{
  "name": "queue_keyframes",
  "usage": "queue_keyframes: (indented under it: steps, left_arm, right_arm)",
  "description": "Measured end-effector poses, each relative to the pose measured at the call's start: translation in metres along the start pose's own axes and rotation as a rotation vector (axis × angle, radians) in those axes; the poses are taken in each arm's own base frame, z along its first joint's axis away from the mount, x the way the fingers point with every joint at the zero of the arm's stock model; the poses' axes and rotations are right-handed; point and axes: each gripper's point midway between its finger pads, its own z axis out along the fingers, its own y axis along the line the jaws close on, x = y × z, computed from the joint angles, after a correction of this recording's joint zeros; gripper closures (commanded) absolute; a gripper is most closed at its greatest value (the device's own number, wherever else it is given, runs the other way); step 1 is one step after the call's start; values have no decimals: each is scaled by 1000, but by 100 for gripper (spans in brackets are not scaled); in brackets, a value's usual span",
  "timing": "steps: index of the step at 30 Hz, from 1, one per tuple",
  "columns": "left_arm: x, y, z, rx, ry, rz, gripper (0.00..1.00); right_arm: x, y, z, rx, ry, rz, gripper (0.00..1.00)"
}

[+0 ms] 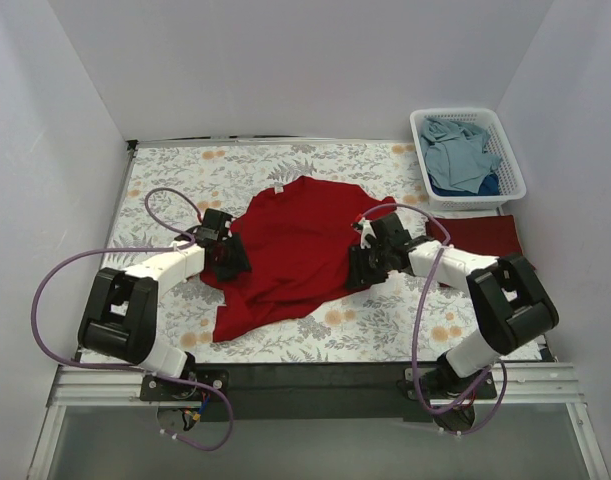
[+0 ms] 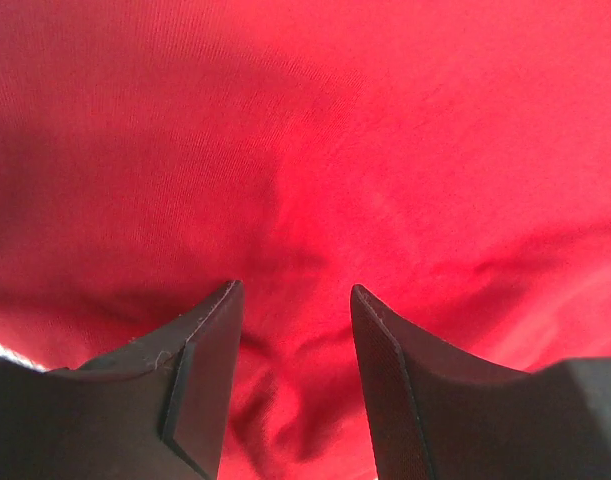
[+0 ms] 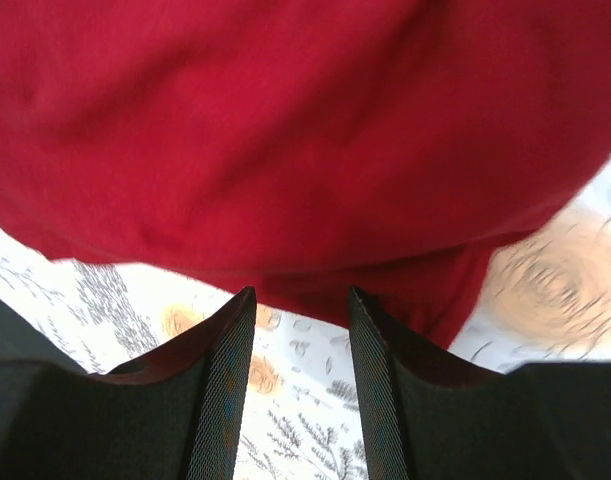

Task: Fold and stack the t-shirts
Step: Flatten the tshirt out

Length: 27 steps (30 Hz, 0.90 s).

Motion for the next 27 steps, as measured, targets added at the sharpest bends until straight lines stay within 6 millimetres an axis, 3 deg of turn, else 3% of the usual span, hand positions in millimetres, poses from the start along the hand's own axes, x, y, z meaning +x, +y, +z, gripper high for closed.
queue_keyframes:
  steps: [2,6,12,15,19,23,25,27]
  left_arm:
    - [19,7,1,-3,47,-24,55]
    - [36,2,-6,58,84,-82,55]
    - [55,-20,-10,179,173,-201,55]
    - [69,-46,-9,244,228,-280,55]
    - [101,-103,-6,325,318,-291,56]
    - [138,-169,-13,441,384,-239,55]
    - [143,-189,-23,493,385,-223,54]
    - [136,-206,-35,537,352,-218,54]
  right_arm:
    - [-10,-5,2,-16,0,42,51]
    - [-42,-19,10,-43,-18,117,51]
    - [-125,-59,26,-13,-118,187,51]
    - [-167,-82,31,25,-181,193,51]
    - [-203,-103,27,99,-230,162,50]
    - [-210,-104,5,152,-254,107,50]
    - [-209,-99,-13,170,-271,78,50]
    - [-202,-90,-34,176,-295,50,50]
